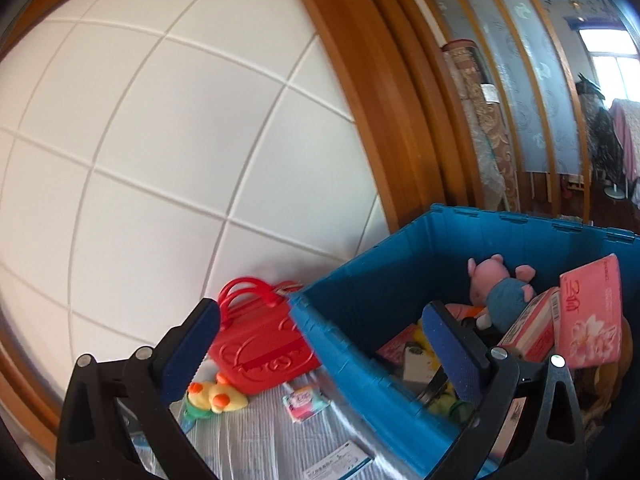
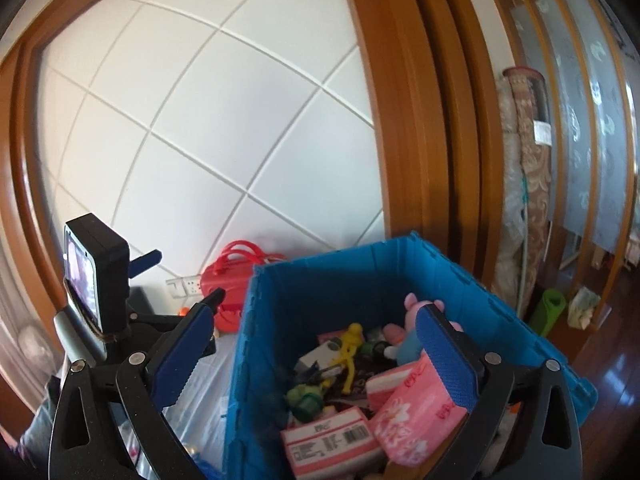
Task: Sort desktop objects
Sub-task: 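Return both tools from the crate toward the bed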
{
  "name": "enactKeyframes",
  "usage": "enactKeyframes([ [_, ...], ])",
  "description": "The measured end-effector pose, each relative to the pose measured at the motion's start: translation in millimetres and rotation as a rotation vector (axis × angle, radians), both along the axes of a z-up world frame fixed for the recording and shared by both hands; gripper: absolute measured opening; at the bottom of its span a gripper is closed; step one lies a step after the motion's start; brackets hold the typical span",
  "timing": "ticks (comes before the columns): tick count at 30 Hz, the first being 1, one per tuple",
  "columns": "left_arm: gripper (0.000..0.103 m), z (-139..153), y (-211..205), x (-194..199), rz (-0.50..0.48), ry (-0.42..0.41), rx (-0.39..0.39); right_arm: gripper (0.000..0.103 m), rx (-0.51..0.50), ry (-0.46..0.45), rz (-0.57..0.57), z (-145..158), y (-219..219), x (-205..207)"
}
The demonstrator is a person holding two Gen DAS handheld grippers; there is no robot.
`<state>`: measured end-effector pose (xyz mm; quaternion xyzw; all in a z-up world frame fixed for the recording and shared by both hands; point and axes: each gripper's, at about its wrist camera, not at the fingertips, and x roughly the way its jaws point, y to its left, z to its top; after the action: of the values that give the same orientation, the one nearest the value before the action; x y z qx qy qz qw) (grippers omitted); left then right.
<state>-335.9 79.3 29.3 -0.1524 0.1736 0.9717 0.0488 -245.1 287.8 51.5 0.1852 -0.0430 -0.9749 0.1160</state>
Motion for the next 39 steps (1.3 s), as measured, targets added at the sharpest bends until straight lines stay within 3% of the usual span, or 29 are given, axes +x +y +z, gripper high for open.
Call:
enactKeyframes([
  [8,0.102,-9,-90,39,0.079,-0.009,0.042,0.103,-0.003,-0.006,0.037,-11,-72,26],
  [13,0.102,-20,-143,64,0.115,-0.007,0.043,0.103,-0.033,-0.027,0.107,-34,-136,41],
  [19,0.102,-57,-215,98,0.177,-0.003,0.027,0.103,-0.003,-0.132,0.181,-84,-201,49],
  [23,0.102,-87,-257,99,0.217,-0.064,0.047,0.103,0.037,-0.265,0.214,-137,-233,40],
  [29,0.102,-105,-283,90,0.235,-0.088,0.051,0.103,0.041,-0.41,0.211,-199,-259,-12],
  [32,0.102,-111,-287,77,0.226,-0.095,0.004,0.103,0.044,-0.463,0.19,-222,-271,-49],
  [39,0.102,-122,-302,36,0.22,-0.122,0.059,0.102,0.139,-0.467,0.144,-251,-305,-166],
])
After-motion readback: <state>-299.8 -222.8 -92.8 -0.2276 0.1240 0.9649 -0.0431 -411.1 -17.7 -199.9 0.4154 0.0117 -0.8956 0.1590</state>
